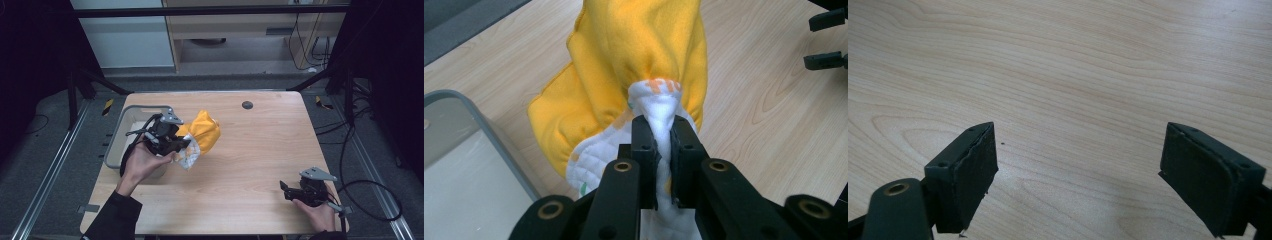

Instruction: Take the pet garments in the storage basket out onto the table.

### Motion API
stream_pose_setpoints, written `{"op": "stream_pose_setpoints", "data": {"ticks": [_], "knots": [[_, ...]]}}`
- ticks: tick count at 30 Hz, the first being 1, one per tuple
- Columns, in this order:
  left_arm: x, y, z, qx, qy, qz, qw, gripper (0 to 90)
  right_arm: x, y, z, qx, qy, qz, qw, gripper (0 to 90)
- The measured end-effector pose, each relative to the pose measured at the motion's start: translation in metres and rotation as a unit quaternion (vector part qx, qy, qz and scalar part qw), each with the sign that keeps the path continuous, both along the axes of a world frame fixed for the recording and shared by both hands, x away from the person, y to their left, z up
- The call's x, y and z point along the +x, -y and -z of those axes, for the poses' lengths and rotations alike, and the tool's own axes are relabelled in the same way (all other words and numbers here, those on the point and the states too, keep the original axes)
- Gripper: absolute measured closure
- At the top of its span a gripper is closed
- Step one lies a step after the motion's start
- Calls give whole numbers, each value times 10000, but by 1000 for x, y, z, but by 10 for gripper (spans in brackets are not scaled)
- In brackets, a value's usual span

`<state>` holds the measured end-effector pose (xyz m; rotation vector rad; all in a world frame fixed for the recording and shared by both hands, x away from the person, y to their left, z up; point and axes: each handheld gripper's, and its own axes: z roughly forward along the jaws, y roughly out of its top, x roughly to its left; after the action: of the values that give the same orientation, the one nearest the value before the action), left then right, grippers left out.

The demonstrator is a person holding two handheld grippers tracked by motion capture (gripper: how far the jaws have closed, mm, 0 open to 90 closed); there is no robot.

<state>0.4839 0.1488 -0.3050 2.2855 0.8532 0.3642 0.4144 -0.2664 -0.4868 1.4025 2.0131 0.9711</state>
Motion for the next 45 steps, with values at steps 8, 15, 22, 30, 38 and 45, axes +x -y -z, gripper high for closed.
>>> {"op": "stream_pose_setpoints", "data": {"ticks": [8, 15, 22, 30, 38, 45], "knots": [[2, 10, 9, 22, -46, 87, 9999, 833, 0, 0, 0, -22, 20, -5, 10000, 150], [4, 22, 20, 96, -57, 221, 9997, 833, 0, 1, 0, -16, 5, 5, 10000, 150], [7, 31, 32, 85, -156, 332, 9993, 833, 0, 1, 0, -15, 8, 5, 10000, 149], [11, 41, 50, 104, -272, 387, 9988, 833, 0, 0, 0, 8, -23, -2, 10000, 149], [14, 49, 62, 143, -366, 438, 9983, 833, 0, 1, 0, 16, -29, 2, 10000, 148], [15, 55, 77, 245, -481, 510, 9972, 831, 0, 1, 1, 0, -24, -17, 10000, 148]]}}
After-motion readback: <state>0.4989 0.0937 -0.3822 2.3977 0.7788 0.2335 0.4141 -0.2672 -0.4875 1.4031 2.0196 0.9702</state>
